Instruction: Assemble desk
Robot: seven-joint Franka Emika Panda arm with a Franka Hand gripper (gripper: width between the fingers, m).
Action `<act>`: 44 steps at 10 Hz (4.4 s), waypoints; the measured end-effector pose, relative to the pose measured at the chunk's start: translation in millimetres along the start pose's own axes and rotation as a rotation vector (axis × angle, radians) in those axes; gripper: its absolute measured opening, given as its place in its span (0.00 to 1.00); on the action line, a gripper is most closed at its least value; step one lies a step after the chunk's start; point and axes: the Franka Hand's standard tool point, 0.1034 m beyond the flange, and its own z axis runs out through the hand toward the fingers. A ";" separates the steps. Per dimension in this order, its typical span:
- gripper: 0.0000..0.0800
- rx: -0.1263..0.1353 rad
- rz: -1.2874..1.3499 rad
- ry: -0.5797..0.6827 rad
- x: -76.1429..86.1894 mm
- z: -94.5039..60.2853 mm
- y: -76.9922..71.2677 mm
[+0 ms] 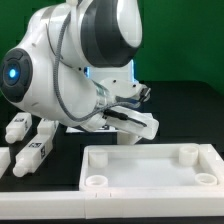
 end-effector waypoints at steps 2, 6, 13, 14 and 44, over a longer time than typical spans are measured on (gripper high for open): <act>0.81 -0.003 0.013 0.003 6.3 7.7 0.2; 0.66 0.010 0.011 -0.005 5.0 10.2 -3.3; 0.36 0.003 -0.009 0.182 -42.6 -21.4 -49.3; 0.36 -0.035 -0.032 0.234 -65.6 -32.8 -55.2; 0.36 -0.213 -0.926 1.447 -68.5 -129.9 -197.6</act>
Offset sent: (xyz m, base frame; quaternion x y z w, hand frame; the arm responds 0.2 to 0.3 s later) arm -0.0068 0.0129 -0.0106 0.0022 0.0069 0.0244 0.9997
